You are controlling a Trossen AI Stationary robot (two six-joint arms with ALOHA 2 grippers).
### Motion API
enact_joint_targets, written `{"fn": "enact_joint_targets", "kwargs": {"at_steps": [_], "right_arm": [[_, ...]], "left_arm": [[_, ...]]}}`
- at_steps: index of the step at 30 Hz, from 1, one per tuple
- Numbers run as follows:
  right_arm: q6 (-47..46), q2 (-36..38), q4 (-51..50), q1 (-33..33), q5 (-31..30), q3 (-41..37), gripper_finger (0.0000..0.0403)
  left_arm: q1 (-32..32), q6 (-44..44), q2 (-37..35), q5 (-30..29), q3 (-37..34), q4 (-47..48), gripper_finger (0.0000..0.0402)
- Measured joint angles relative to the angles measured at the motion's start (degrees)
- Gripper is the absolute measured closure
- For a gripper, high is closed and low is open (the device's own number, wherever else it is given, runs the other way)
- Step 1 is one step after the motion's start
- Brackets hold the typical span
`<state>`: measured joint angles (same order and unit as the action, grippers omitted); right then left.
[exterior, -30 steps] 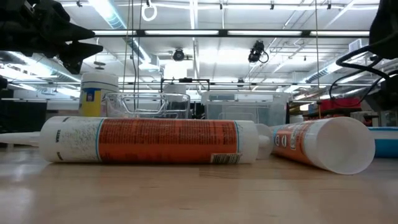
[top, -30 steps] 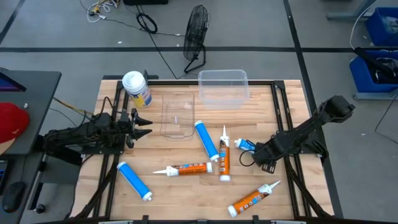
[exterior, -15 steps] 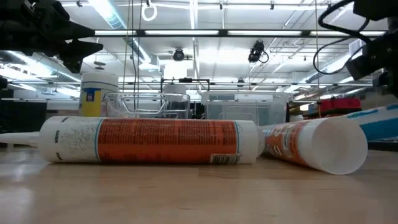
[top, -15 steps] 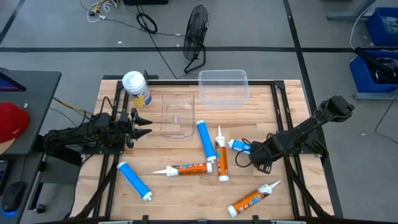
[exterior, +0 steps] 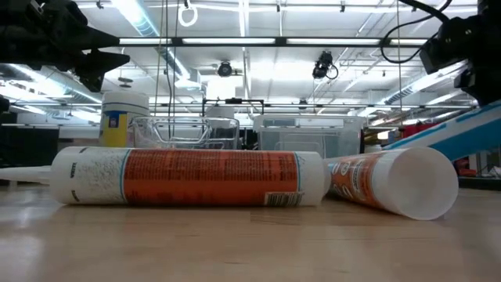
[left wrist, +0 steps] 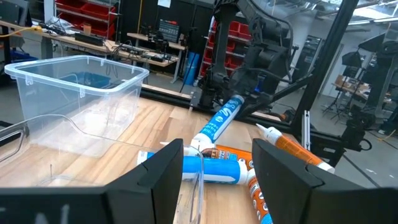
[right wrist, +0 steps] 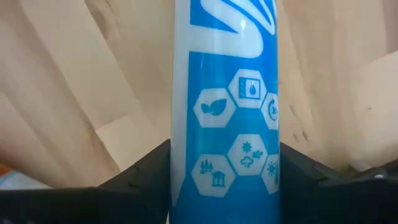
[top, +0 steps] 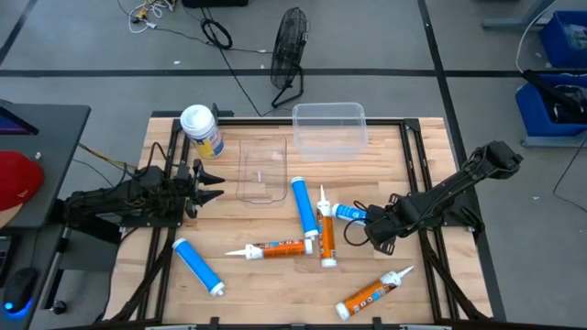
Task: Pick & place silicon tubes, Sealant and Lysol wipes
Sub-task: Put the middle right blue sealant into the left transparent bin
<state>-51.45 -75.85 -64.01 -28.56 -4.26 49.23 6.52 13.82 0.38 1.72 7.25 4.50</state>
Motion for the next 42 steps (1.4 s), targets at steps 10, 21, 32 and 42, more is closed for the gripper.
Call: {"fn": "enact_joint_targets", "kwargs": {"at_steps": [10,21,32,42], "right_arm": [[-0.17,0.01,-1.9,0.06,-2.77,0.0,0.02],[-2.99,5.15,-4.41,-0.02,-11.03,0.0,0.02],[-3.38,7.39,-1.74,-0.02,-13.11,0.0,0.02],[-3.77,7.39,0.35,-0.33,-17.07,0.0,0.02]], "left_arm": [[0.01,-0.55,0.0,0.0,0.0,0.0,0.0204],[0.0,-0.91,0.0,0.0,0.0,0.01,0.0204],[0.02,-1.0,0.0,0.0,0.0,0.01,0.0204],[0.0,-0.95,0.0,0.0,0.0,0.06,0.0204]]}}
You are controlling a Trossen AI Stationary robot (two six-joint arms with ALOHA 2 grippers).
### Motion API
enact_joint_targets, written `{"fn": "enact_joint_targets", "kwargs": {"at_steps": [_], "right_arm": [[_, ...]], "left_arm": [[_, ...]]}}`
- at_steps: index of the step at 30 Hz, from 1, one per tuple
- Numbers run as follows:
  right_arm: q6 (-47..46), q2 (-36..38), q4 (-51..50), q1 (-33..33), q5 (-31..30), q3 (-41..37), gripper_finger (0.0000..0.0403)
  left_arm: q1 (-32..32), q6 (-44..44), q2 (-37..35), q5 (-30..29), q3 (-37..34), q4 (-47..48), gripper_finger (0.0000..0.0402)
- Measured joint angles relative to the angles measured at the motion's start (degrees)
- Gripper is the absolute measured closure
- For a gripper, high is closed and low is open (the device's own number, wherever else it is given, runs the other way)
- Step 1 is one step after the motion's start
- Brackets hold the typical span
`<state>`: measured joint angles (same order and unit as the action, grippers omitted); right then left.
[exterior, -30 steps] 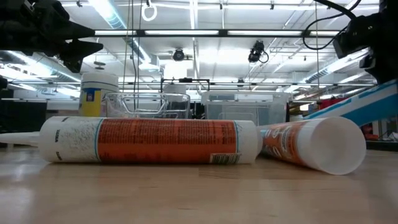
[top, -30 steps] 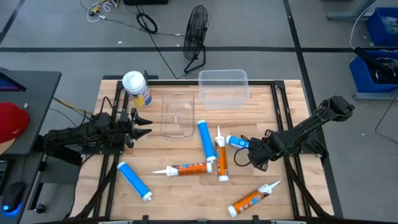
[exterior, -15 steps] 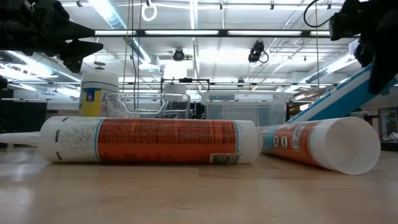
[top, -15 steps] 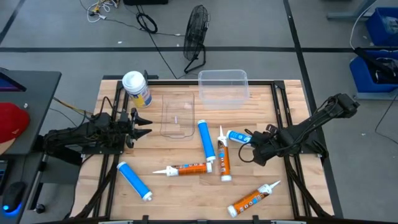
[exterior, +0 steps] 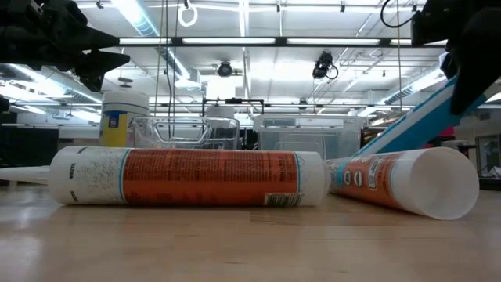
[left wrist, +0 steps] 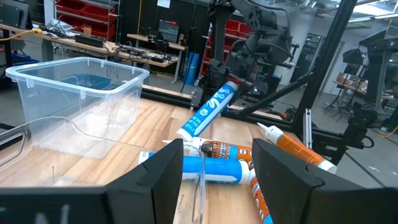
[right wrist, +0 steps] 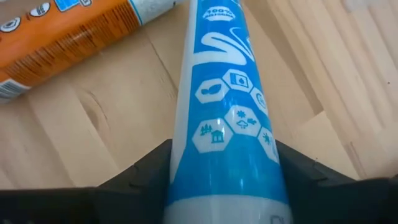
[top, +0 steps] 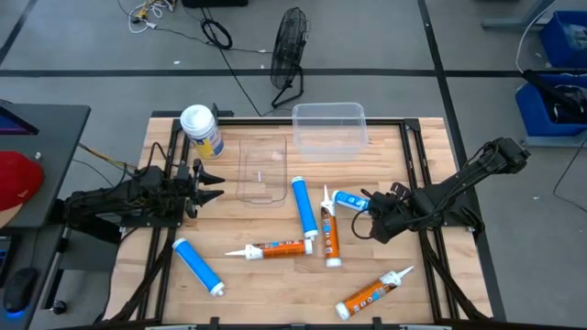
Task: Pick & place silicon tubes, Sealant and Lysol wipes
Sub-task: Put the middle right blue sealant into the left transparent bin
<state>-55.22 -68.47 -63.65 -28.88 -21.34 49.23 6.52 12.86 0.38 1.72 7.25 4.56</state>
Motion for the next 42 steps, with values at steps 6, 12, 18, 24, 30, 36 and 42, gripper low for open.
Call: {"fn": "enact_joint_targets", "kwargs": {"at_steps": [6,12,18,24,30,36,42], "right_arm": [[-1.09,0.0,0.15,-0.17,-1.92,0.0,0.02],[-0.57,0.0,1.13,-0.22,-5.06,0.03,0.02],[2.39,0.0,0.9,-0.44,-12.5,4.23,0.02],[5.82,0.0,0.83,-2.11,-18.35,10.13,0.02],[5.3,0.0,2.28,-4.76,-23.46,10.54,0.02],[7.15,0.32,6.75,-7.83,-32.4,10.6,0.0202],[9.17,0.33,10.68,-9.96,-39.38,10.6,0.0202]], "left_arm": [[0.0,0.0,0.0,0.0,0.0,0.02,0.0204],[0.01,-0.06,0.0,0.0,0.0,0.15,0.0204],[0.0,0.0,0.0,0.0,0.0,0.17,0.0204],[0.02,-0.03,0.02,0.0,0.0,0.17,0.0204],[0.0,-0.04,0.0,0.0,0.0,0.2,0.0204],[0.0,-0.07,0.02,0.02,0.0,0.02,0.0204],[0.0,-0.02,0.03,0.0,0.0,-0.53,0.0204]]}}
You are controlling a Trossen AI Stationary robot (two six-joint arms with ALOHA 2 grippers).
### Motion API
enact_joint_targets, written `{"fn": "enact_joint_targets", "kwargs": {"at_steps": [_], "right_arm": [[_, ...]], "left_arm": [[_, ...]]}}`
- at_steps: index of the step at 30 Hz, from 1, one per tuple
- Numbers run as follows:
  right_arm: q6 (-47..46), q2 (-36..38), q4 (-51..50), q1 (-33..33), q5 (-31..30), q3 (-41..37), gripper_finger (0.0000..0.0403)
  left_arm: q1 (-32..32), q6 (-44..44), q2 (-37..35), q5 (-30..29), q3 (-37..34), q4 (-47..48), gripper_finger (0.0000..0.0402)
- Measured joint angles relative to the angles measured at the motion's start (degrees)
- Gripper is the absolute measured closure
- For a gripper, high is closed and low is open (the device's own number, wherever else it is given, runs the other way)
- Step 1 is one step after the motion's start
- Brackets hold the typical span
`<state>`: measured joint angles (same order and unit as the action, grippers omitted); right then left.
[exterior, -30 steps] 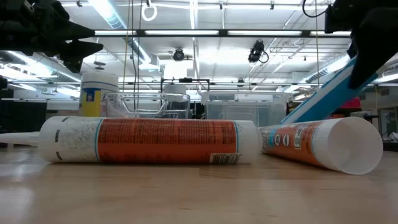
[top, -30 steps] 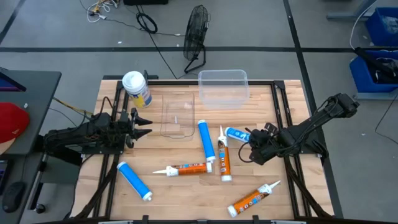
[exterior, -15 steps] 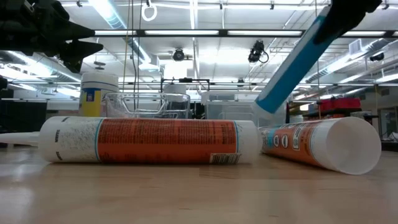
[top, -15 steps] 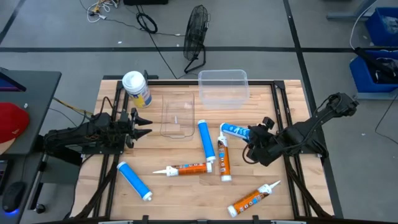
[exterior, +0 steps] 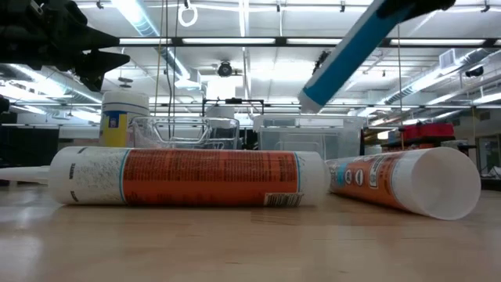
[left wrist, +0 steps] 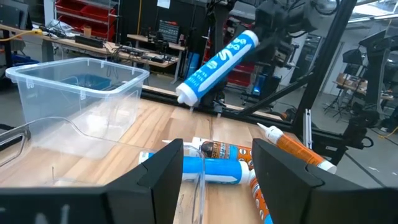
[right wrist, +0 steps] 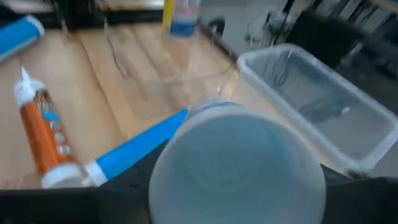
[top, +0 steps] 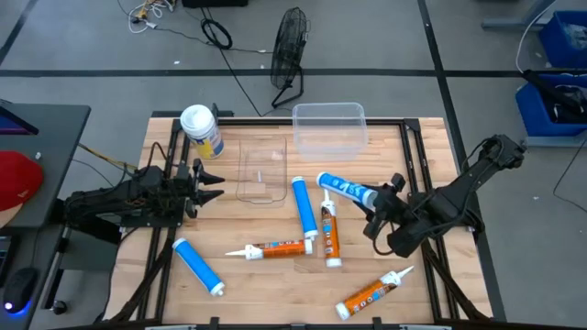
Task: Pick & place silicon tubes, Sealant and Lysol wipes
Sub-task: Put the middle right blue sealant into the left transparent bin
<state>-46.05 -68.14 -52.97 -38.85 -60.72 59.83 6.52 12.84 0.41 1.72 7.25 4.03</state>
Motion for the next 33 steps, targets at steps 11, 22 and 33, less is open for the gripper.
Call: {"fn": "enact_joint_targets", "kwargs": {"at_steps": [11,22,33], "right_arm": [[12.45,0.17,11.45,-1.73,-9.34,0.0,0.0203],[15.61,0.17,16.13,-1.9,-10.4,0.0,0.0204],[5.74,0.06,11.85,-2.85,-2.78,-2.44,0.0204]], "left_arm": [[0.0,0.72,0.01,0.02,0.0,-8.95,0.0204],[-0.02,7.65,7.19,0.68,-6.61,-26.03,0.0204],[-0.96,6.88,13.89,0.72,-6.71,-26.97,0.0204]]}}
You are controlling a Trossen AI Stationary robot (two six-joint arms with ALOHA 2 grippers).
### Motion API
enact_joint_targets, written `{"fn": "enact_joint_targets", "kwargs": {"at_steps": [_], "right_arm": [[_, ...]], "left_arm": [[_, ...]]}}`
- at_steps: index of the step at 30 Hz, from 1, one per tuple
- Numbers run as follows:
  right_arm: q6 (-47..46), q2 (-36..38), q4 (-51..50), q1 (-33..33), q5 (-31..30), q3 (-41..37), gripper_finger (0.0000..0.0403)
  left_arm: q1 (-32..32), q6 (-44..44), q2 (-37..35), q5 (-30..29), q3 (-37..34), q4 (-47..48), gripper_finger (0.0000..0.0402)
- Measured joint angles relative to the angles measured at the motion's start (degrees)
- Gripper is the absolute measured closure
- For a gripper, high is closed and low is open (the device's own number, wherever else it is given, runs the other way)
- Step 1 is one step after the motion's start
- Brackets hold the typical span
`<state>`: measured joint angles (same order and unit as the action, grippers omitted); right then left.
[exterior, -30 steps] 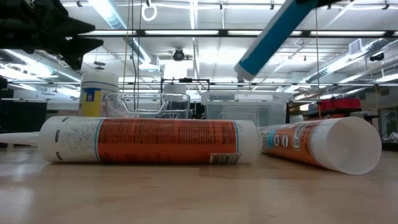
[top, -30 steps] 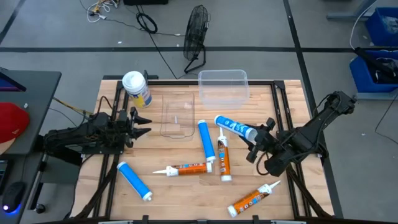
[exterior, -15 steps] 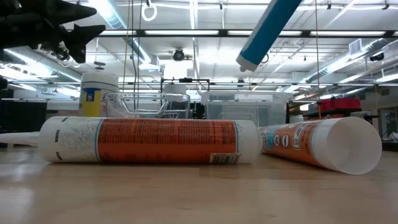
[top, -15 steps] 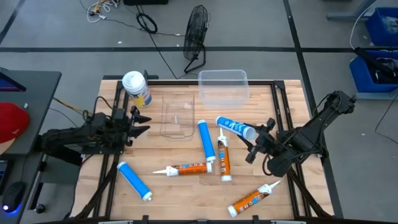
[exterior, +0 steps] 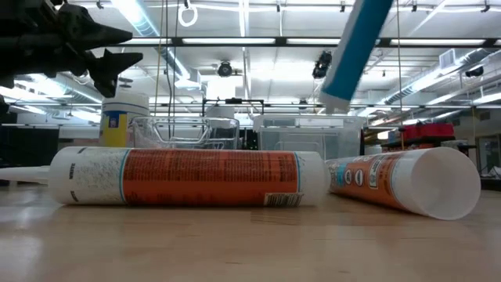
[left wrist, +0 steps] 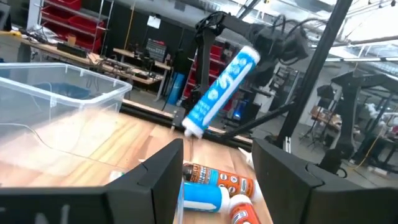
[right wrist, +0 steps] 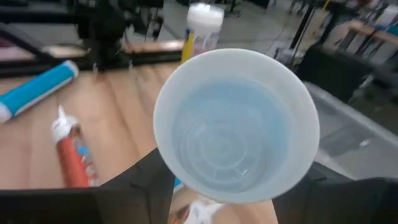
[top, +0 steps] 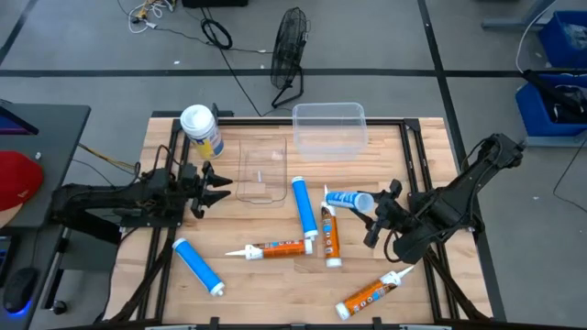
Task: Pick & place silicon tubes, Sealant and Lysol wipes
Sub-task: Put the middle right blue sealant into the left transparent bin
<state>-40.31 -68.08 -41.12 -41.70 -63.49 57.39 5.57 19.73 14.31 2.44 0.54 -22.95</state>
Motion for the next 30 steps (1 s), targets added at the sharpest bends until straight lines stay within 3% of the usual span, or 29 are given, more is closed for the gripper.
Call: {"fn": "enact_joint_targets", "kwargs": {"at_steps": [5,10,21,30], "right_arm": [[-1.8,-0.55,2.58,-0.17,-0.14,-3.13,0.0204],[3.51,-0.84,12.27,-0.12,-0.44,-5.03,0.0205],[8.43,-2.45,28.06,-0.12,10.19,-9.79,0.0205],[4.77,-2.44,28.92,-0.12,11.92,-12.1,0.0205]], "left_arm": [[-0.03,-1.31,-0.04,-0.02,0.0,-0.21,0.0204],[-0.03,-0.73,-0.04,-0.02,0.0,-0.45,0.0204],[-0.01,-0.83,-0.04,-0.03,-0.02,-0.34,0.0204],[-0.01,-0.85,-0.04,-0.04,-0.04,0.53,0.0204]]}}
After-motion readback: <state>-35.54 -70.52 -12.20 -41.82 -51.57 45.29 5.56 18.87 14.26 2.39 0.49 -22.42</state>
